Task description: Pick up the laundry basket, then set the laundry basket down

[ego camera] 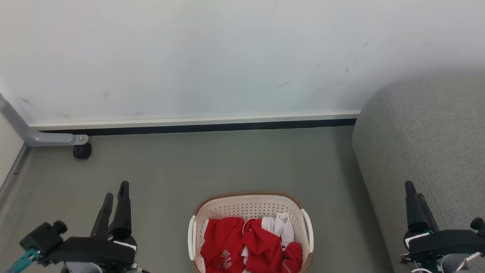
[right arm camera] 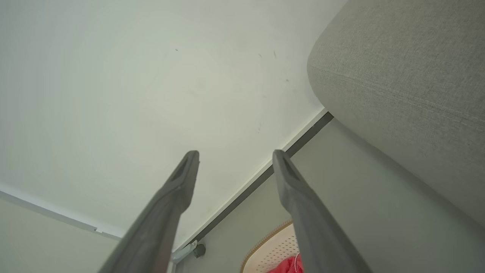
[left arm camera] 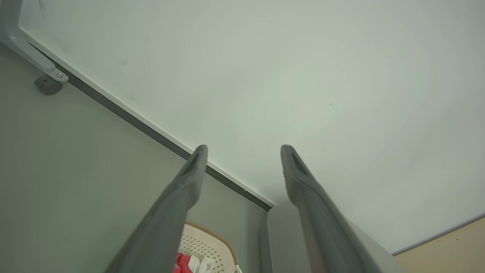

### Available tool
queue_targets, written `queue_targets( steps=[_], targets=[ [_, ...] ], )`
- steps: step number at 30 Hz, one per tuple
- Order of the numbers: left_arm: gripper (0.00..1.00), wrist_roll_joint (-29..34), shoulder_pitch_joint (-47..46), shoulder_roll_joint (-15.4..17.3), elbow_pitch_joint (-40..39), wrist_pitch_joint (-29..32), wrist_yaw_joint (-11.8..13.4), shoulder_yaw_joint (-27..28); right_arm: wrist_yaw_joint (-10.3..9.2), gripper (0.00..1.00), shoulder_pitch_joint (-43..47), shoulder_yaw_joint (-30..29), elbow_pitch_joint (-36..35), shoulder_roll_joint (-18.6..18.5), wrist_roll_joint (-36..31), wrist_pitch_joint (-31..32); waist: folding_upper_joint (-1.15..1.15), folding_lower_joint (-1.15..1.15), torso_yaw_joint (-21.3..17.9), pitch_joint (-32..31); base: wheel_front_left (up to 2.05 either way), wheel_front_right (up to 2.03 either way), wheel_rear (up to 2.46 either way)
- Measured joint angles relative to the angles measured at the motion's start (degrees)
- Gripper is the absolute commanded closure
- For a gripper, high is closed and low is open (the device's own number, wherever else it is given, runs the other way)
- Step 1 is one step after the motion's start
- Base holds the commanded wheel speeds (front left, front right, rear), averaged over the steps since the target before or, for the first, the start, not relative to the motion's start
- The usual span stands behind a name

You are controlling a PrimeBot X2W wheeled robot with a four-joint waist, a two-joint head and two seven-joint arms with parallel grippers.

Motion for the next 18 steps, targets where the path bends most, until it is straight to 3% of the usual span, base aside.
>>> queue_targets(
  steps=[18],
  targets=[
    [0.00, 16.81, 0.04, 2.38, -1.96, -3.46, 3.42, -5.16, -3.33, 0.00, -0.49, 7.36, -0.24, -3.81, -18.96, -3.56, 0.00, 0.00, 0.02, -0.22, 0.00, 0.00, 0.00]
  ],
)
